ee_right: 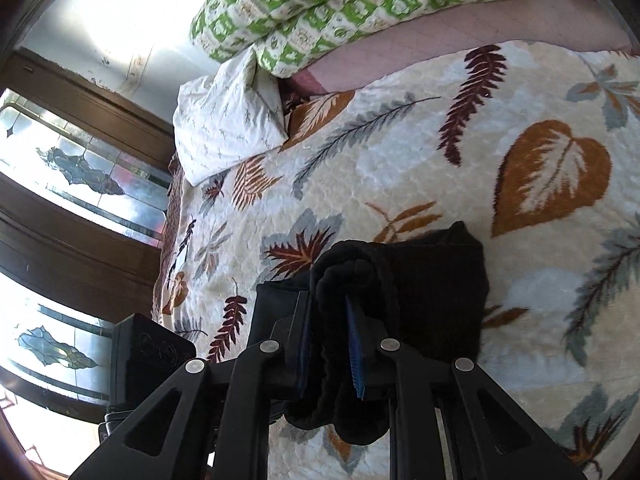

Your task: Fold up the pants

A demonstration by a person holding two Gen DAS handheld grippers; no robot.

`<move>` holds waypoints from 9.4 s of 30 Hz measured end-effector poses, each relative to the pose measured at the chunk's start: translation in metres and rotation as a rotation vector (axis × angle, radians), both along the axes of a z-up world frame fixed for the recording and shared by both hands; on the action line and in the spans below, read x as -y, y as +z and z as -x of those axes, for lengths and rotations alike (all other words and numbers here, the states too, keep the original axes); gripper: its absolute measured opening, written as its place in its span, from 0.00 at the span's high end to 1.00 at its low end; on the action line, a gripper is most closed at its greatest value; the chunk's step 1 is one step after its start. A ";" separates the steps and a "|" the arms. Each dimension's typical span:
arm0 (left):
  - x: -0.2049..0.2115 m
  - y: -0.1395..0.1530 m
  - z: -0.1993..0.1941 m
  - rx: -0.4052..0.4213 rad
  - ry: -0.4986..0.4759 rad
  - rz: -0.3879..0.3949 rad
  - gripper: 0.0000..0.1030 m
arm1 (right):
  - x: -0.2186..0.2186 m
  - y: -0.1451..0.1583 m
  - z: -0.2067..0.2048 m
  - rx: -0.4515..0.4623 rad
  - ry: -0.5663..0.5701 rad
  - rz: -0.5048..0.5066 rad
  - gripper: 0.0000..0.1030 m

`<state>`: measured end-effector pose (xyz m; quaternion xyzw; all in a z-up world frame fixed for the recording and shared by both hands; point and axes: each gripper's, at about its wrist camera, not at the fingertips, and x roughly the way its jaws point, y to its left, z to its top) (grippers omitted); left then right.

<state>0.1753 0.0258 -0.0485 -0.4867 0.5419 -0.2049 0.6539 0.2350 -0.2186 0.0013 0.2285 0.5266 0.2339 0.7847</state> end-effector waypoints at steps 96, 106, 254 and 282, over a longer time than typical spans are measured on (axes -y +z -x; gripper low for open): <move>-0.073 -0.029 0.040 0.172 0.006 -0.255 0.91 | -0.187 -0.014 -0.027 0.001 0.245 0.344 0.70; -0.099 0.026 0.063 0.232 -0.013 -0.327 0.91 | -0.063 0.032 0.053 0.089 0.009 0.019 0.41; -0.113 0.040 0.030 0.241 -0.187 -0.404 0.72 | -0.072 -0.014 0.089 0.080 0.042 -0.091 0.72; -0.141 -0.030 -0.047 0.180 -0.240 -0.506 0.63 | -0.104 -0.083 0.015 0.001 0.006 0.063 0.50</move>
